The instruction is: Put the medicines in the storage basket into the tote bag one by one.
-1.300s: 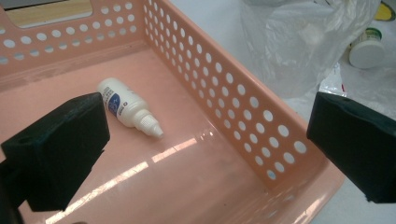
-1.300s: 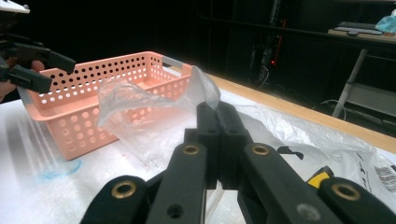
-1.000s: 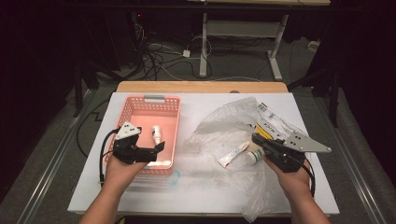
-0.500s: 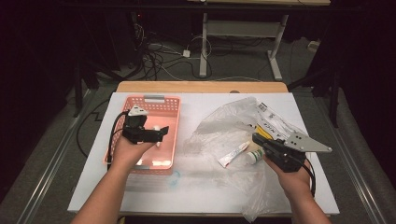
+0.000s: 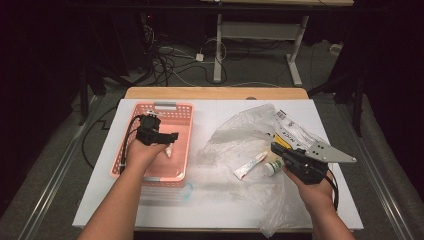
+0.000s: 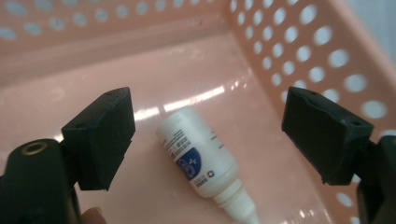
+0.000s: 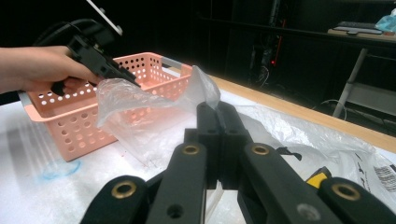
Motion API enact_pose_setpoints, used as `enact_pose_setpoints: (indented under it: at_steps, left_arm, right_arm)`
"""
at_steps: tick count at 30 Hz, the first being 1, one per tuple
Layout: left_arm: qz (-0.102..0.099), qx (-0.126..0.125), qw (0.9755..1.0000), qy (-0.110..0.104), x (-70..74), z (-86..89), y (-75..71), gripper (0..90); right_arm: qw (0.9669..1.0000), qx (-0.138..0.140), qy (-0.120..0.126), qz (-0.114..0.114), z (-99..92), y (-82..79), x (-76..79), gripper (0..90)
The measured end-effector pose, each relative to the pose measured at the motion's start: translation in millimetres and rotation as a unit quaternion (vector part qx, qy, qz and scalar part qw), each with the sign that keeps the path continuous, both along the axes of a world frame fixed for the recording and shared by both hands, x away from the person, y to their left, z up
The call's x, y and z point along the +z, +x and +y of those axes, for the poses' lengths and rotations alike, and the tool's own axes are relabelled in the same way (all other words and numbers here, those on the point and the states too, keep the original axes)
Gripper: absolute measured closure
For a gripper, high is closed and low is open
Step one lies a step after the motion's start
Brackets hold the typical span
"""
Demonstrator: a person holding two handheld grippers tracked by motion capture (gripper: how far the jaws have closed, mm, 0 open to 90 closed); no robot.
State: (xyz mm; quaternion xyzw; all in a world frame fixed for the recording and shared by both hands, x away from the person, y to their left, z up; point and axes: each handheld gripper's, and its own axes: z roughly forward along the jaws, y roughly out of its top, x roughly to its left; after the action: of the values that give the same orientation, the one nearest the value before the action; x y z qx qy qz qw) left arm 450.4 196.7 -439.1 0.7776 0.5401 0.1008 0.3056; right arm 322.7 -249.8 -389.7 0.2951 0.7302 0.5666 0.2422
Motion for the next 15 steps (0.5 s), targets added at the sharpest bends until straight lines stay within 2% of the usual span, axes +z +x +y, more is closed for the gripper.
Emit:
enact_pose_setpoints:
  at_steps: [2, 6, 7, 15]
  left_arm:
    - [0.018, 0.004, 0.9998, 0.003, -4.7, 0.4, 3.7, 18.9]
    - [0.047, 0.003, 0.9986, 0.023, -10.7, -2.2, 8.1, 23.7]
    - [0.054, 0.005, 0.9983, 0.022, -11.6, -2.4, 8.9, 25.2]
    - [0.084, 0.007, 0.9958, 0.036, -14.9, -7.1, 12.6, 36.5]
  right_arm:
    - [1.0, 0.0, 0.001, 0.0, 0.0, 0.1, 0.0, 90.0]
    - [1.0, 0.0, 0.001, 0.003, -0.5, 0.1, -0.5, 90.0]
    - [1.0, 0.0, 0.002, 0.003, -0.5, 0.2, -0.7, 90.0]
    - [1.0, 0.002, 0.001, 0.002, 0.4, 0.9, -1.1, 90.0]
